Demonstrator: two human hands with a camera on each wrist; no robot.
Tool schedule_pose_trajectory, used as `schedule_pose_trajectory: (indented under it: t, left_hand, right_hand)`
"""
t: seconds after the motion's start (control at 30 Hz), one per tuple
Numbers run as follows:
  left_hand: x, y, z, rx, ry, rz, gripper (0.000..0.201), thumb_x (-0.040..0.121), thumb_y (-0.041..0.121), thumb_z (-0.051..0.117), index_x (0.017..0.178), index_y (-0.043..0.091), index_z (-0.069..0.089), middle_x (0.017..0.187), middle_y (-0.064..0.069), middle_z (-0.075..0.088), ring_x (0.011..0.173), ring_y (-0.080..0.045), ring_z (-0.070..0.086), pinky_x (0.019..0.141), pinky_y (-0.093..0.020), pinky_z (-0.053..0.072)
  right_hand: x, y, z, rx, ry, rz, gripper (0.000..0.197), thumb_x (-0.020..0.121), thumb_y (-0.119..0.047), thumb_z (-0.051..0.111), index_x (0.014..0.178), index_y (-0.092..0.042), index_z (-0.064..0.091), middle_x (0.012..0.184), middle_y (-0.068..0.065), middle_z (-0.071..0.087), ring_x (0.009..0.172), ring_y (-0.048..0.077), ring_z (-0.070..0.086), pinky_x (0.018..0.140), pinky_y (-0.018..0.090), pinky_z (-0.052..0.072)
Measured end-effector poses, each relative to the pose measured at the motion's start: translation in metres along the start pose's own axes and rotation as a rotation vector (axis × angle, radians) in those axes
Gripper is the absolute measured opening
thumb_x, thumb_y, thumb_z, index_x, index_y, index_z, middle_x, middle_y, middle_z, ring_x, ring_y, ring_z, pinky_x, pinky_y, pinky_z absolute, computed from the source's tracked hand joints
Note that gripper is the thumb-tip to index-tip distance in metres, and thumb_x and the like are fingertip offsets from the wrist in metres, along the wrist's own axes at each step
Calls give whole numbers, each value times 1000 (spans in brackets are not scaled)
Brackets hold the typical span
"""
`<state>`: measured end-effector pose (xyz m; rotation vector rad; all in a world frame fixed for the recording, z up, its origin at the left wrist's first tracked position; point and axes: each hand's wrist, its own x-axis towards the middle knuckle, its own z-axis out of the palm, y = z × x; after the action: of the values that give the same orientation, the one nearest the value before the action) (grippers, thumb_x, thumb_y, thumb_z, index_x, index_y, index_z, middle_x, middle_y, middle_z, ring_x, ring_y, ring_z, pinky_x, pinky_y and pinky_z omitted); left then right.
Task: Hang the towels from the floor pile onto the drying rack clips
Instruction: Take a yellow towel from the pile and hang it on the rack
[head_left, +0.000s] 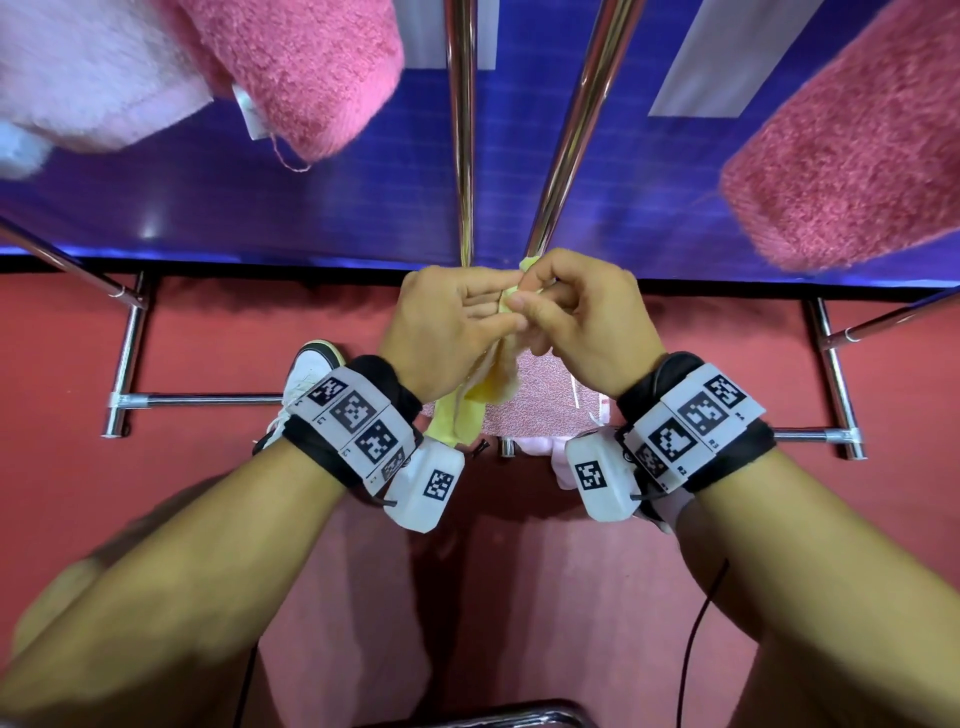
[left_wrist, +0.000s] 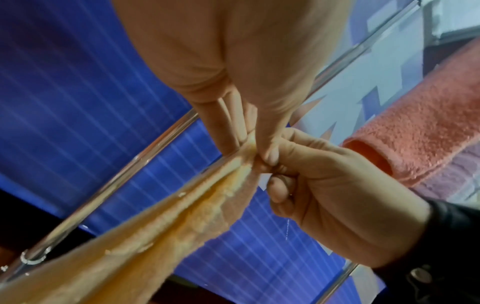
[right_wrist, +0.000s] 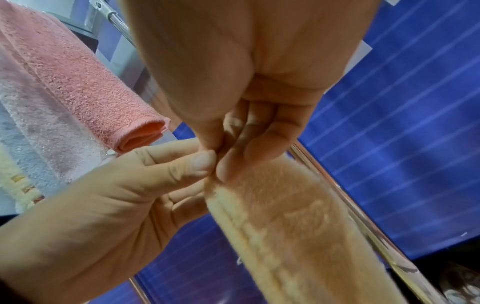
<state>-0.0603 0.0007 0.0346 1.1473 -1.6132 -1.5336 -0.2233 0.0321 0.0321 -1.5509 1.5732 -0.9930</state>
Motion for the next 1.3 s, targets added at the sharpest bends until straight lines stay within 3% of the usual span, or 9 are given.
schedule_pose_trajectory:
  t: [0.23, 0.43, 0.53, 0.63, 0.7, 0.8, 1.03, 1.17, 1.3]
  left_hand:
    - [7, -1, -12, 0, 42, 25, 23, 81, 1, 77, 95, 20, 75, 85, 10, 76, 83, -6, 73, 72, -21, 58]
    - [9, -3, -22, 11, 77, 61, 22, 85, 6, 75, 106, 14, 74, 88, 0, 77, 90, -40, 71, 81, -54, 58]
    - [11, -2, -28, 44, 106, 55, 22, 86, 5, 73, 107, 11, 74, 88, 10, 75, 82, -18, 73, 81, -42, 61]
    - [13, -2, -34, 67, 143, 68, 20, 86, 8, 74, 97, 24, 75, 85, 12, 75, 80, -19, 70, 83, -47, 59]
    - [13, -2, -36, 72, 155, 74, 21, 87, 7, 73, 95, 26, 74, 81, 12, 75, 77, -19, 68, 82, -48, 58]
    - [10, -3, -34, 58, 150, 85, 22, 88, 5, 70, 94, 26, 73, 79, 2, 76, 78, -20, 69, 81, -45, 59]
    - [-12, 10, -33, 29, 147, 98, 22, 89, 3, 70, 106, 17, 72, 79, 15, 75, 80, -8, 72, 78, -30, 61]
    - [-38, 30, -38, 81, 150, 155, 23, 88, 4, 71, 108, 15, 71, 89, 10, 74, 82, -2, 70, 81, -28, 59]
    - [-59, 72, -47, 103, 157, 221, 23, 89, 3, 70, 108, 14, 72, 92, 3, 74, 82, -2, 69, 82, -27, 59]
  right_hand:
    - [5, 6, -8, -174, -55, -9, 11, 84, -24, 54, 85, -18, 63, 66, -4, 57, 62, 12, 54, 64, 34, 46]
    - [7, 19, -11, -414, -95, 35, 23, 77, -33, 55, 90, -20, 69, 119, -2, 56, 95, 17, 60, 89, 28, 46]
    - [9, 12, -14, -341, 36, -27, 12, 84, -26, 66, 84, -18, 75, 100, -3, 73, 91, 14, 67, 85, 26, 49]
    - [8, 7, -11, -172, 113, -5, 4, 80, -24, 76, 79, -23, 72, 72, -2, 70, 66, 14, 63, 67, 30, 51]
    - [7, 7, -9, -23, 120, 14, 25, 76, -19, 80, 84, -31, 60, 64, -3, 61, 59, 14, 54, 61, 28, 49]
    - [6, 7, -12, 113, 102, 39, 48, 71, -14, 84, 99, -38, 53, 66, 1, 60, 62, 14, 54, 66, 29, 50]
    - [-5, -10, -15, 137, 51, 13, 13, 79, -18, 79, 78, -12, 67, 69, 28, 59, 62, 19, 49, 60, 33, 43]
    - [-24, -30, -9, -35, 54, -36, 15, 88, -22, 67, 85, -11, 57, 79, 9, 62, 73, 17, 55, 67, 32, 46]
    - [-39, -65, -14, 32, 54, -72, 15, 89, -21, 64, 81, -18, 52, 62, -10, 49, 57, 6, 43, 57, 25, 37]
